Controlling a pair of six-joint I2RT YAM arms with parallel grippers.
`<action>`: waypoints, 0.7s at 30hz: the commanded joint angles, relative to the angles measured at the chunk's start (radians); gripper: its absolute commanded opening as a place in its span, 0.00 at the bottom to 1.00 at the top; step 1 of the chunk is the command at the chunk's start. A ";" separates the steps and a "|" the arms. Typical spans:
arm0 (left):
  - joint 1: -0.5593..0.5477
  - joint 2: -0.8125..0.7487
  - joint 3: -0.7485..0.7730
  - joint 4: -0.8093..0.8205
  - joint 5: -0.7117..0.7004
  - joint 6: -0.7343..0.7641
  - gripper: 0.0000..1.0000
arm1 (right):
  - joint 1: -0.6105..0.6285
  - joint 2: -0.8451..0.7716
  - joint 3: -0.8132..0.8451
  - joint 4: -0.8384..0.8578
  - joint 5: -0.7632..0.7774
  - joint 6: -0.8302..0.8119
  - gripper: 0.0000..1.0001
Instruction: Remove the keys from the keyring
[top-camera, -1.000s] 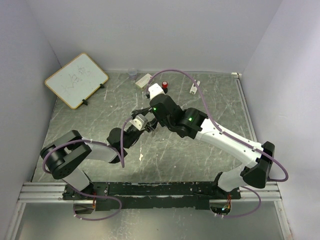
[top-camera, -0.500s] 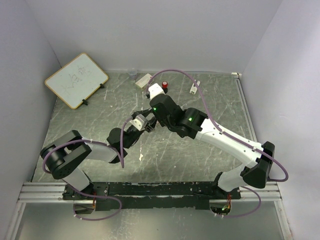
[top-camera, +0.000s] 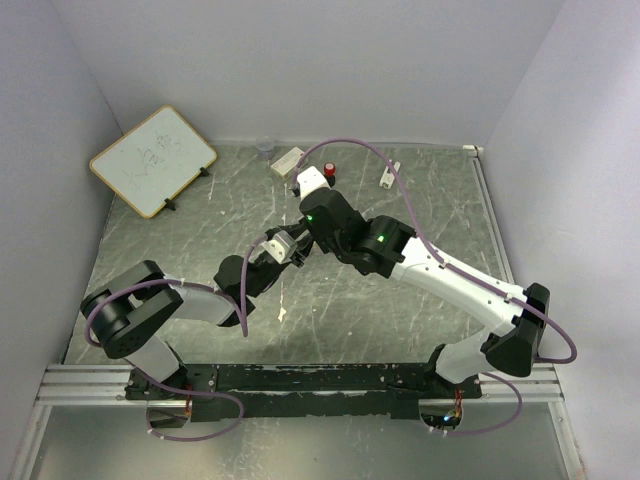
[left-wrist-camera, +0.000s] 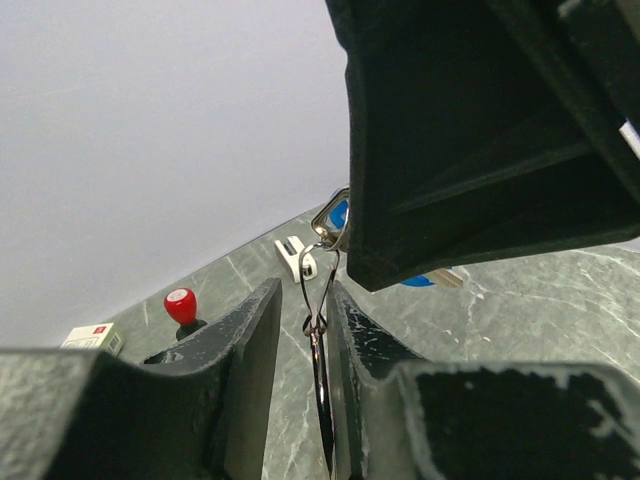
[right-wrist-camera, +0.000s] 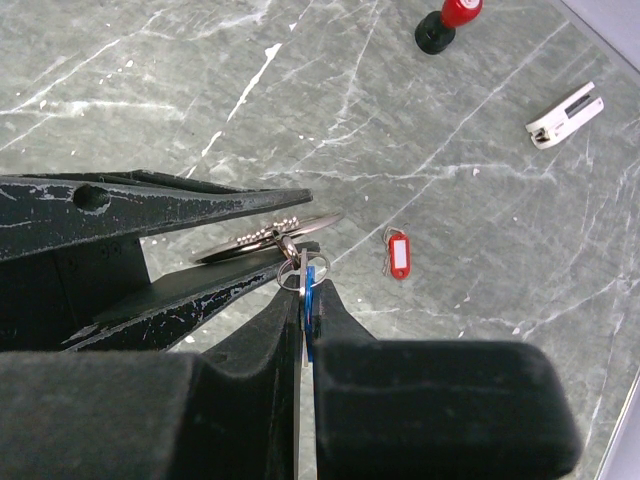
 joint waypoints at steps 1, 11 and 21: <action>-0.006 -0.031 0.019 0.004 0.045 -0.004 0.32 | -0.001 -0.023 -0.006 0.013 0.014 0.004 0.00; -0.004 -0.034 0.007 0.019 0.028 -0.005 0.15 | -0.001 -0.019 -0.006 0.015 0.019 0.005 0.00; -0.004 -0.060 0.016 -0.016 -0.020 0.007 0.07 | -0.001 -0.019 -0.003 -0.003 0.000 0.015 0.00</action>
